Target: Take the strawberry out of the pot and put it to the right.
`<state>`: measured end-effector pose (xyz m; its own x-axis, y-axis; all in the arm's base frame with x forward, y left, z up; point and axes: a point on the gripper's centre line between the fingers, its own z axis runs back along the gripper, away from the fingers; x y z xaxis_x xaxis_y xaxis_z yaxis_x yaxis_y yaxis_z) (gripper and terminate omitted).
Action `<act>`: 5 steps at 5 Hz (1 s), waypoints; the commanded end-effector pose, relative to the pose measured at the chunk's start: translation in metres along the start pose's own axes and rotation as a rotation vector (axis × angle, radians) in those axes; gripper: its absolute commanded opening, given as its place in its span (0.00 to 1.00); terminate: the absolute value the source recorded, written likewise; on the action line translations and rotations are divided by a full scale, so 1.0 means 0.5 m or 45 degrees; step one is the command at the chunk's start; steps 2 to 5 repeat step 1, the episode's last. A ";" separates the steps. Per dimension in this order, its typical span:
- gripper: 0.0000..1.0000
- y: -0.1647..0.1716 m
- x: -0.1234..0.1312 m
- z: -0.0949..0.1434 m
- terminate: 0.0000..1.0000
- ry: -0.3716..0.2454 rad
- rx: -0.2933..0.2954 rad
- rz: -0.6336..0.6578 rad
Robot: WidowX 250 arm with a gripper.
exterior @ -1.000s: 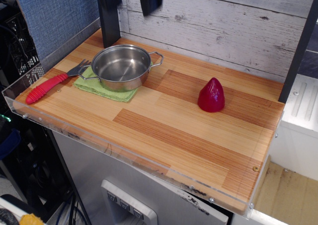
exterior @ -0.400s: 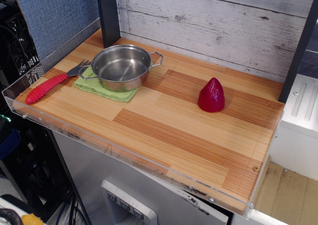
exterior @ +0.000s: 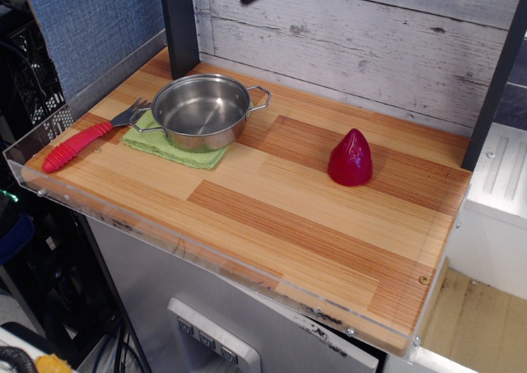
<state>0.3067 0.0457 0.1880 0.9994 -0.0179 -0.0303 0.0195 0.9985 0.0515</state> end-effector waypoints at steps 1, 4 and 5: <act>1.00 0.038 -0.004 -0.044 1.00 -0.033 0.049 0.043; 1.00 0.038 -0.004 -0.044 1.00 -0.033 0.049 0.043; 1.00 0.038 -0.004 -0.044 1.00 -0.033 0.049 0.043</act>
